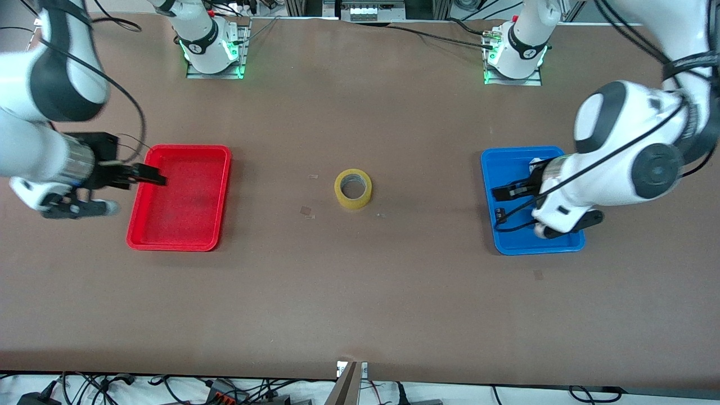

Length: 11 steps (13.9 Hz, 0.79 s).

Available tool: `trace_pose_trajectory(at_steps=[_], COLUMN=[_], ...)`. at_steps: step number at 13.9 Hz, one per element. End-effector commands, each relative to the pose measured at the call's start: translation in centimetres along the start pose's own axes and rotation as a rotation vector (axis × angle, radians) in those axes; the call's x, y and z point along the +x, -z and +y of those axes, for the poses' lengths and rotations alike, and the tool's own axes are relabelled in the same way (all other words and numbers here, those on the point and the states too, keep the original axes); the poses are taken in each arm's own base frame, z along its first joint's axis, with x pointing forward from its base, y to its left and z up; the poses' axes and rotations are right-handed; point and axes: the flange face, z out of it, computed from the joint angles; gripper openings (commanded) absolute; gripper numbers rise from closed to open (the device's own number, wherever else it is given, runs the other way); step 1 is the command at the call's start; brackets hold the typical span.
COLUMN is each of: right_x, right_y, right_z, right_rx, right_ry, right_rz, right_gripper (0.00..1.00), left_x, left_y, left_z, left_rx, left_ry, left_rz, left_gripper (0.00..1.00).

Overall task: Place and move tape with both arms
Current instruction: 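Withdraw the left gripper while the right gripper reaches toward the tape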

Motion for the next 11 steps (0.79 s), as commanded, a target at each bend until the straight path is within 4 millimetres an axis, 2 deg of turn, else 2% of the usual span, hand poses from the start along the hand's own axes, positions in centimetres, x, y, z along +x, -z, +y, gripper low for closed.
trace_pose_trajectory(at_steps=[1, 3, 4, 5, 7, 8, 9, 11], right_x=[1.3, 2.4, 3.2, 4.0, 5.0, 4.4, 3.7, 2.5], right_y=[-4.7, -8.0, -9.6, -11.2, -14.8, -16.5, -17.9, -19.0], right_z=[-8.2, -13.3, -16.6, -20.1, -25.9, -28.6, -30.9, -33.5], right_rx=[-0.008, -0.021, -0.03, -0.031, -0.031, -0.044, -0.055, -0.056], right_ry=[0.118, 0.092, 0.082, 0.056, 0.016, 0.02, 0.02, -0.004], right_rz=[-0.053, -0.065, -0.048, -0.02, 0.005, -0.004, -0.009, -0.001], right_gripper=[1.0, 1.0, 1.0, 1.0, 1.0, 1.0, 1.0, 1.0], left_x=[-3.5, -5.9, -7.1, -7.7, -9.0, -9.5, -9.8, -10.0], left_y=[1.0, 2.8, 3.5, 4.3, 6.6, 7.8, 8.6, 12.1], left_z=[-3.8, -7.5, -9.0, -10.7, -13.2, -14.7, -15.3, -15.6], left_rx=[0.054, 0.059, 0.057, 0.072, 0.078, 0.074, 0.089, 0.16], left_ry=[-0.094, -0.188, -0.228, -0.259, -0.335, -0.36, -0.39, -0.4], left_rz=[0.003, 0.027, 0.038, 0.054, 0.069, 0.084, 0.1, 0.177], left_gripper=[1.0, 1.0, 1.0, 1.0, 1.0, 1.0, 1.0, 1.0])
